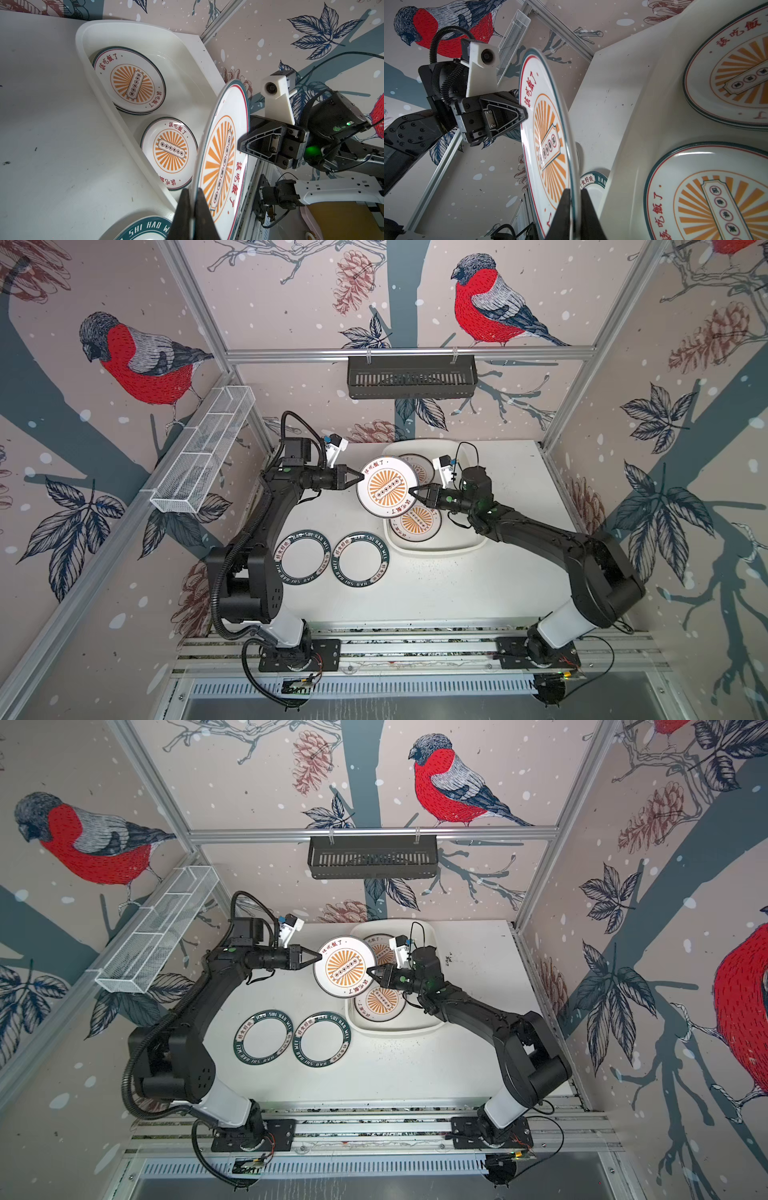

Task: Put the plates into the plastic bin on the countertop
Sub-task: 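Close the right gripper on the plate rim and open the left gripper, then lower the plate onto the nearer bin plate while the left arm withdraws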

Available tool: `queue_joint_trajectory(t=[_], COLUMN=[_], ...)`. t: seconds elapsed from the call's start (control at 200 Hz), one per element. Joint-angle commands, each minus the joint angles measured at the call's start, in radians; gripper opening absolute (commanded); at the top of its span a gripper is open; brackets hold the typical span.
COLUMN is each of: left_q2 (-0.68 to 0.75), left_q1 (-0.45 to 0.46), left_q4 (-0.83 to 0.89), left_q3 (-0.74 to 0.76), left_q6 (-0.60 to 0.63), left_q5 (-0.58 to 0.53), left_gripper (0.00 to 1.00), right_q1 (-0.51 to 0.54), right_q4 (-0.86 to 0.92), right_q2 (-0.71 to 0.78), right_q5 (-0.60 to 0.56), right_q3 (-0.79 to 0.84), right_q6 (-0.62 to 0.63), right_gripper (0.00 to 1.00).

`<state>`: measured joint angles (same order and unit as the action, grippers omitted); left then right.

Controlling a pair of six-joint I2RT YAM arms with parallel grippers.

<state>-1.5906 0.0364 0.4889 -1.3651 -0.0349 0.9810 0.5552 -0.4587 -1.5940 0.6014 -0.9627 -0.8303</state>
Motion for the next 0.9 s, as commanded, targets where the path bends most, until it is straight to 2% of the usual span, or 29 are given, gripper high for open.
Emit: queue_joint_trajectory(t=[0.0,0.11,0.19,0.28,0.435,0.545,0.695,0.896], left_q2=[0.011,0.012,0.012,0.012,0.013,0.012,0.024,0.067], left_q1=[0.004,0.005,0.006,0.007,0.007,0.006,0.006,0.006], left_q4=[-0.008,-0.019,-0.021,-0.023,-0.026,-0.024,0.007,0.060], left_q3=[0.006,0.020,0.025,0.025,0.026,0.022,-0.007,-0.041], left_q6=[0.000,-0.002,-0.002,-0.002,-0.004,-0.002,0.024,0.106], left_q5=[0.045,0.041,0.042,0.042,0.040,0.038,-0.029,-0.137], left_gripper=[0.00,0.00,0.04,0.12,0.33,0.43,0.54,0.59], right_q1=[-0.001,-0.003,-0.006,-0.009,-0.019,-0.026,-0.061,-0.153], right_q4=[-0.067,-0.084,-0.096,-0.101,-0.109,-0.106,-0.059,0.077], right_q2=[0.012,0.012,0.012,0.012,0.015,0.014,0.025,0.064], right_q5=[0.018,0.024,0.024,0.025,0.028,0.036,0.045,0.079], right_q3=[0.007,0.014,0.019,0.022,0.025,0.025,0.026,0.025], right_q6=[-0.003,-0.016,-0.024,-0.029,-0.035,-0.035,-0.007,0.072], right_gripper=[0.06,0.04,0.04,0.04,0.03,0.03,0.03,0.03])
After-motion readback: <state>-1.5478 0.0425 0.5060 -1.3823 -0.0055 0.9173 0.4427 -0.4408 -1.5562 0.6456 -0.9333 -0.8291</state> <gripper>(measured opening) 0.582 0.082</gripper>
